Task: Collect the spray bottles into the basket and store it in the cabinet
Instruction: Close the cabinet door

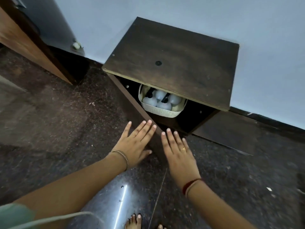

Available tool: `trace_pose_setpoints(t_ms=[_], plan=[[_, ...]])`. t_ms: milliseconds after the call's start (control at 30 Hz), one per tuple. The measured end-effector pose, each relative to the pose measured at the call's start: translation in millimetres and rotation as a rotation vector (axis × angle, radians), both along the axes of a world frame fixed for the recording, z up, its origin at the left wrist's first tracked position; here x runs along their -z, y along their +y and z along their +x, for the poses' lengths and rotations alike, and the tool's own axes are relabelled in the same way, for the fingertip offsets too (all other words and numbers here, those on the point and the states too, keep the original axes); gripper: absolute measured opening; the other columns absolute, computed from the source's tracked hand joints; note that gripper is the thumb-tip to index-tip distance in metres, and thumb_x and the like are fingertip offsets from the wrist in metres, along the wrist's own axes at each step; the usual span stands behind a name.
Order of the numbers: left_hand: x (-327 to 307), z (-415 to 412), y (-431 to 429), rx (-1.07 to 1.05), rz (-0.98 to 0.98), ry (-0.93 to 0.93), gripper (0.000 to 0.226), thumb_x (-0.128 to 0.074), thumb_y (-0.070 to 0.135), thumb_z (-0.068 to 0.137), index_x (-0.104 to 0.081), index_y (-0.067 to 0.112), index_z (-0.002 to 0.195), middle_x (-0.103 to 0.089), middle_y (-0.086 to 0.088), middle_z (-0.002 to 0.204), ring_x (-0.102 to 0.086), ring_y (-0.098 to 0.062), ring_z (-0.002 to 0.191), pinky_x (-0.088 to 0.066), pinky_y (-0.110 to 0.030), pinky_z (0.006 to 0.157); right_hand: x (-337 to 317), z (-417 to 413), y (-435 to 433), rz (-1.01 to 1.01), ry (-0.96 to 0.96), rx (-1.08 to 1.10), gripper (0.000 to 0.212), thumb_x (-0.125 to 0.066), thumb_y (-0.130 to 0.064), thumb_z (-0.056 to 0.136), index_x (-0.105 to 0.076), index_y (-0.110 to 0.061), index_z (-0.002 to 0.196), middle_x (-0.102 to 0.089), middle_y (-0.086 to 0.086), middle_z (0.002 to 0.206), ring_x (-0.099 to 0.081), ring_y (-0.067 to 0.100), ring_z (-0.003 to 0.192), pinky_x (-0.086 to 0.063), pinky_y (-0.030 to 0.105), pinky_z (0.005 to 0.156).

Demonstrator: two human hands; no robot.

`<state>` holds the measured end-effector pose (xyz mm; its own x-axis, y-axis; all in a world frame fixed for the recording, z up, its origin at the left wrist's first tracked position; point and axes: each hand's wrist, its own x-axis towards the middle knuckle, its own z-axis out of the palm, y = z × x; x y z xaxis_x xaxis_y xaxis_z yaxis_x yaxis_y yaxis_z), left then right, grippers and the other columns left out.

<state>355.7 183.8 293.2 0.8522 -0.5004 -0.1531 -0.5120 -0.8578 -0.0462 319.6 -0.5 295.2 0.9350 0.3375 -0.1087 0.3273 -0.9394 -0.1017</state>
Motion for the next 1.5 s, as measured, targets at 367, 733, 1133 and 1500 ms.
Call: trace_pose_setpoints(t_ms=[367, 733, 1133, 1500], plan=[[12, 76, -67, -0.064, -0.018, -0.118, 0.083, -0.038, 0.057, 0.089, 0.006, 0.016, 0.146, -0.013, -0.007, 0.156, -0.017, -0.027, 0.141, -0.010, -0.053, 0.112, 16, 105, -101, -0.367, -0.247, -0.274, 0.082, -0.051, -0.009, 0.080, -0.004, -0.012, 0.147, -0.005, 0.003, 0.155, -0.005, 0.023, 0.142, -0.006, 0.046, 0.114], [22, 98, -72, -0.012, 0.216, -0.321, 0.090, -0.045, 0.054, 0.086, 0.009, 0.014, 0.146, -0.028, -0.002, 0.147, -0.036, -0.024, 0.128, -0.032, -0.053, 0.101, 27, 127, -120, -0.611, -0.516, -0.370, 0.067, -0.029, -0.019, 0.092, 0.005, -0.007, 0.148, 0.011, 0.004, 0.155, 0.005, 0.019, 0.142, -0.004, 0.044, 0.116], [28, 109, -47, -0.046, 0.283, -0.250, 0.092, -0.044, 0.057, 0.083, 0.012, 0.017, 0.145, -0.031, -0.007, 0.141, -0.038, -0.025, 0.113, -0.035, -0.045, 0.089, 29, 120, -103, -0.771, -0.411, -0.226, 0.067, -0.038, -0.023, 0.095, -0.002, -0.009, 0.149, 0.034, 0.015, 0.148, 0.030, 0.030, 0.135, 0.010, 0.057, 0.109], [-17, 110, -22, 0.074, -0.088, -0.360, 0.069, -0.044, 0.043, 0.084, -0.023, 0.016, 0.144, -0.041, -0.011, 0.140, -0.033, -0.028, 0.130, -0.025, -0.050, 0.106, -9, 118, -67, -0.266, -0.509, -0.134, 0.073, -0.041, -0.035, 0.090, -0.007, -0.008, 0.149, -0.008, 0.011, 0.159, -0.003, 0.026, 0.147, 0.000, 0.060, 0.113]])
